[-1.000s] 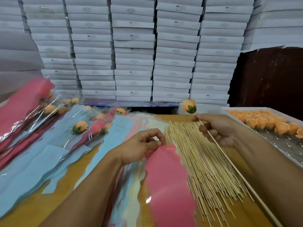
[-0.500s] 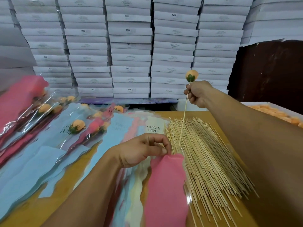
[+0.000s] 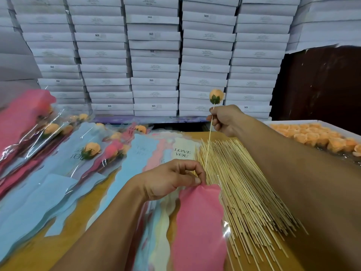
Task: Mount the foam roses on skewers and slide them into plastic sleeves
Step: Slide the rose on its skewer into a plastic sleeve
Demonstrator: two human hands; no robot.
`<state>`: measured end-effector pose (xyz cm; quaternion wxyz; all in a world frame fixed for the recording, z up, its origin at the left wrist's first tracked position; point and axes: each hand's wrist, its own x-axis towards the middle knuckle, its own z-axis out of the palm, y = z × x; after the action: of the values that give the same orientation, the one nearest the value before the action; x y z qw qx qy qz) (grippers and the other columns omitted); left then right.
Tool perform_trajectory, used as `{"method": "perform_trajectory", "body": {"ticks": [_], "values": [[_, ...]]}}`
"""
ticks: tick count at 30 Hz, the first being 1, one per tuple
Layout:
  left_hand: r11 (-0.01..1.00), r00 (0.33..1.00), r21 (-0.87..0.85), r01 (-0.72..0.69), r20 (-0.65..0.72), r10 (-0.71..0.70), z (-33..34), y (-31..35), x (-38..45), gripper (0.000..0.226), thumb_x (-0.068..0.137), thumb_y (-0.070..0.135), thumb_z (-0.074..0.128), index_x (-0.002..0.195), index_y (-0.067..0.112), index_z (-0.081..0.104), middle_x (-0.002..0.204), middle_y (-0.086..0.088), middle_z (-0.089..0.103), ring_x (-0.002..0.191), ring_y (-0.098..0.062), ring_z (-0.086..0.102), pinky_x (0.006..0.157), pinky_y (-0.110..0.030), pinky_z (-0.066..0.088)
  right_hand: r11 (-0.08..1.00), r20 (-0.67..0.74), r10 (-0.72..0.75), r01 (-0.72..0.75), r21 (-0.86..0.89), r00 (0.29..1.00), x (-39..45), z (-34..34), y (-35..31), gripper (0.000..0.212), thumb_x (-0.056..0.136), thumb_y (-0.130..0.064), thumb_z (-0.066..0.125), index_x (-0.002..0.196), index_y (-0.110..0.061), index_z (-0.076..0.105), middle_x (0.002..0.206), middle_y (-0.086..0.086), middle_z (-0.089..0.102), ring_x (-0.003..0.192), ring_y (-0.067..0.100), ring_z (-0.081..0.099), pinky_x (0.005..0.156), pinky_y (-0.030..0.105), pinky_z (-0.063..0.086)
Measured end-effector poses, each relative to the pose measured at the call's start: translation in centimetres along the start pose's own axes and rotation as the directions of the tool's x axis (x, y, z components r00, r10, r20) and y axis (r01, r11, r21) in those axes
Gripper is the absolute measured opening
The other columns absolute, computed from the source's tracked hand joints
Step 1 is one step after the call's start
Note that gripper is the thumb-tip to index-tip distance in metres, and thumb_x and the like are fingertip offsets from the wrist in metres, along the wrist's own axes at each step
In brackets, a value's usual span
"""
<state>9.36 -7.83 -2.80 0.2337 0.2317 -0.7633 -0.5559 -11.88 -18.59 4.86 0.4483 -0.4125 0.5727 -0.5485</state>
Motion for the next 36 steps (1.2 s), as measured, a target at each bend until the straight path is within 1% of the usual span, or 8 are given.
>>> {"method": "perform_trajectory", "body": {"ticks": [6, 12, 16, 24, 27, 30, 34, 36], "values": [[1.000, 0.996, 0.000, -0.027, -0.080, 0.027, -0.1, -0.1, 0.2, 0.014, 0.091, 0.008, 0.058, 0.088, 0.018, 0.068, 0.078, 0.003, 0.063, 0.072, -0.007, 0.052, 0.071, -0.016, 0.041, 0.999, 0.151, 0.033, -0.036, 0.019, 0.988, -2.7, 0.2, 1.8, 0.009, 0.102, -0.008, 0.053, 0.104, -0.008, 0.062, 0.070, 0.008, 0.071, 0.044, 0.007, 0.044, 0.038, 0.018, 0.034], [0.998, 0.984, 0.011, -0.070, -0.163, 0.071, -0.3, -0.1, 0.3, 0.007, 0.090, 0.004, 0.059, 0.091, 0.007, 0.066, 0.081, 0.001, 0.063, 0.073, -0.005, 0.054, 0.072, -0.014, 0.043, 0.998, 0.241, 0.063, -0.062, -0.009, 0.969, -6.1, -0.3, 3.4, 0.008, 0.098, -0.012, 0.059, 0.103, -0.007, 0.063, 0.073, 0.007, 0.076, 0.040, 0.005, 0.042, 0.031, 0.016, 0.022], [0.997, 0.976, 0.005, -0.076, -0.206, 0.075, -0.1, -0.1, 0.4, 0.008, 0.085, 0.012, 0.061, 0.088, 0.011, 0.068, 0.082, 0.004, 0.066, 0.078, -0.007, 0.056, 0.074, -0.017, 0.044, 0.998, 0.268, 0.065, -0.067, -0.001, 0.961, -7.9, -0.7, 4.5, 0.013, 0.095, -0.014, 0.064, 0.105, -0.006, 0.066, 0.077, 0.006, 0.076, 0.044, 0.006, 0.041, 0.032, 0.015, 0.019], [0.992, 0.947, -0.009, -0.123, -0.299, 0.115, -0.2, -0.2, 0.8, 0.018, 0.084, 0.013, 0.061, 0.078, 0.026, 0.073, 0.082, 0.005, 0.067, 0.078, -0.006, 0.058, 0.076, -0.015, 0.045, 0.993, 0.300, 0.026, 0.011, -0.119, 0.954, -9.5, -1.1, 6.2, 0.015, 0.090, -0.022, 0.071, 0.081, -0.014, 0.081, 0.074, -0.001, 0.068, 0.050, 0.008, 0.041, 0.034, 0.019, 0.020], [0.990, 0.936, -0.019, -0.139, -0.330, 0.125, -0.3, -0.3, 0.9, 0.009, 0.085, 0.014, 0.061, 0.086, 0.014, 0.070, 0.083, 0.002, 0.067, 0.079, -0.008, 0.059, 0.077, -0.017, 0.047, 0.987, 0.342, 0.014, 0.042, -0.156, 0.939, -9.9, -1.1, 6.2, 0.017, 0.088, -0.025, 0.072, 0.074, -0.019, 0.080, 0.079, 0.001, 0.064, 0.056, 0.010, 0.046, 0.038, 0.021, 0.021], [0.989, 0.932, -0.011, -0.144, -0.338, 0.132, -0.2, -0.4, 0.9, 0.014, 0.086, 0.014, 0.061, 0.092, 0.003, 0.066, 0.086, -0.006, 0.064, 0.083, -0.015, 0.058, 0.081, -0.024, 0.046, 0.986, 0.406, 0.008, 0.062, -0.157, 0.914, -10.2, -1.2, 6.4, 0.014, 0.089, -0.028, 0.069, 0.081, -0.018, 0.075, 0.080, 0.002, 0.061, 0.054, 0.009, 0.049, 0.038, 0.021, 0.025], [0.986, 0.939, -0.045, -0.161, -0.314, 0.139, 0.1, 0.0, 0.9, 0.007, 0.085, 0.013, 0.061, 0.087, 0.010, 0.068, 0.085, -0.009, 0.064, 0.082, -0.016, 0.057, 0.082, -0.027, 0.044, 0.996, 0.403, 0.016, 0.019, -0.083, 0.915, -10.1, -1.6, 6.8, 0.037, 0.098, -0.041, 0.059, 0.074, -0.024, 0.082, 0.078, -0.004, 0.073, 0.051, 0.007, 0.054, 0.039, 0.022, 0.026], [0.984, 0.937, -0.049, -0.170, -0.317, 0.146, 0.3, 0.0, 0.9, 0.009, 0.085, 0.012, 0.062, 0.089, 0.008, 0.067, 0.091, -0.025, 0.062, 0.088, -0.024, 0.056, 0.087, -0.035, 0.041, 0.999, 0.396, 0.044, -0.041, -0.017, 0.917, -9.8, -1.9, 7.1, 0.046, 0.101, -0.046, 0.054, 0.082, -0.016, 0.082, 0.082, 0.002, 0.075, 0.050, 0.010, 0.054, 0.037, 0.023, 0.025]]}}
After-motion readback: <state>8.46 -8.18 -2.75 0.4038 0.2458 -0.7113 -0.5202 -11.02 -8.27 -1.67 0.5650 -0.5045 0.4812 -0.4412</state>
